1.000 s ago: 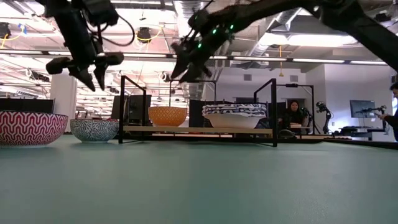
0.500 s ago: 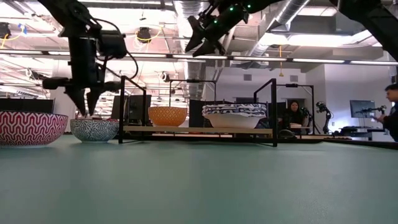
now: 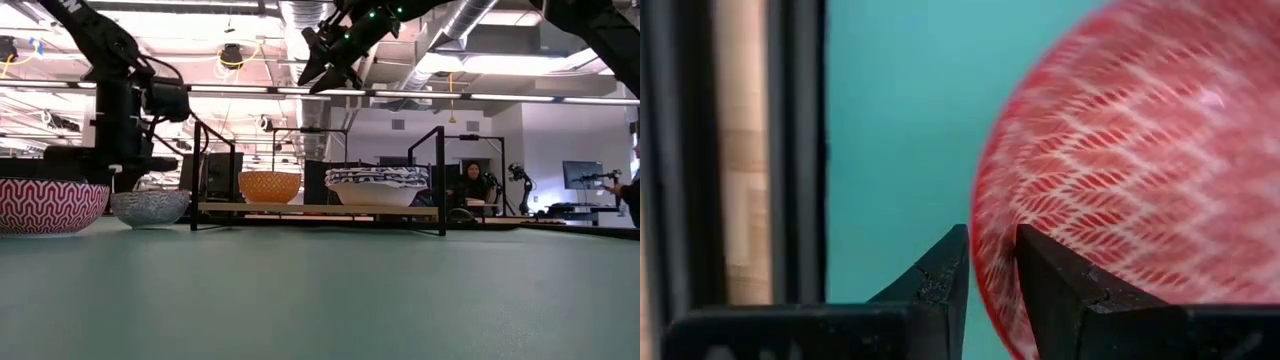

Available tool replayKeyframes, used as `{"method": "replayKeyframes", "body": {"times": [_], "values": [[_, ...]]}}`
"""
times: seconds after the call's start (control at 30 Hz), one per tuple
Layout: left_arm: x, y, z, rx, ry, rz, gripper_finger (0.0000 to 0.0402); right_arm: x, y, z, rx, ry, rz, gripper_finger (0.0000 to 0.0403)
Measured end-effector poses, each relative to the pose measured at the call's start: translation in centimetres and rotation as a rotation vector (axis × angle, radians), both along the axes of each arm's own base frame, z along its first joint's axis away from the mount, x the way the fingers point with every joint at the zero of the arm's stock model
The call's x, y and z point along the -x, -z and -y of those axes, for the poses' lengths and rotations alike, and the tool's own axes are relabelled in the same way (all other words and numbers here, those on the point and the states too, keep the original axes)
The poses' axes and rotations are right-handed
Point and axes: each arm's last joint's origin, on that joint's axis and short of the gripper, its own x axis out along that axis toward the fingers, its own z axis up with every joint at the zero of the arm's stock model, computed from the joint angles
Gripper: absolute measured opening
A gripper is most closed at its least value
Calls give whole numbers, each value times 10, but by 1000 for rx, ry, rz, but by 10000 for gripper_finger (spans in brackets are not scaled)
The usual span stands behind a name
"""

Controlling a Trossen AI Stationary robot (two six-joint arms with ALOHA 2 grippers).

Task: Place and stack bowls onto a shelf
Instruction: Stack the red bowl on top of the blue bowl on the shelf

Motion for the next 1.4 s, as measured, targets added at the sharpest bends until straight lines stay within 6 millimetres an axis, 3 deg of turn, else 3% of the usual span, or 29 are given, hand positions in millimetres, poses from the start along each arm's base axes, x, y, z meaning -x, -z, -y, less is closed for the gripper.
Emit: {"method": "replayKeyframes", "body": {"times": [0.2, 0.33, 0.5, 0.73, 1.03, 1.23, 1.4], "values": [[2, 5, 3, 1, -1, 0, 52, 0, 0, 0, -4, 2, -2, 218], [3, -4, 7, -48, -3, 35, 10, 0, 1, 0, -4, 1, -3, 218], [16, -21, 20, -77, -19, 61, 5, 0, 0, 0, -4, -3, 1, 218], [28, -61, 38, -230, 26, 96, 3, -6, 0, -9, -13, -44, 8, 218], [30, -123, 53, -516, 233, 127, 1, -25, -4, -43, 4, -136, 49, 218], [27, -164, 55, -676, 207, 121, 1, -32, -7, -56, 40, -179, 72, 218], [12, -192, 49, -767, 257, 69, 1, -34, -10, -65, 105, -226, 61, 218]]}}
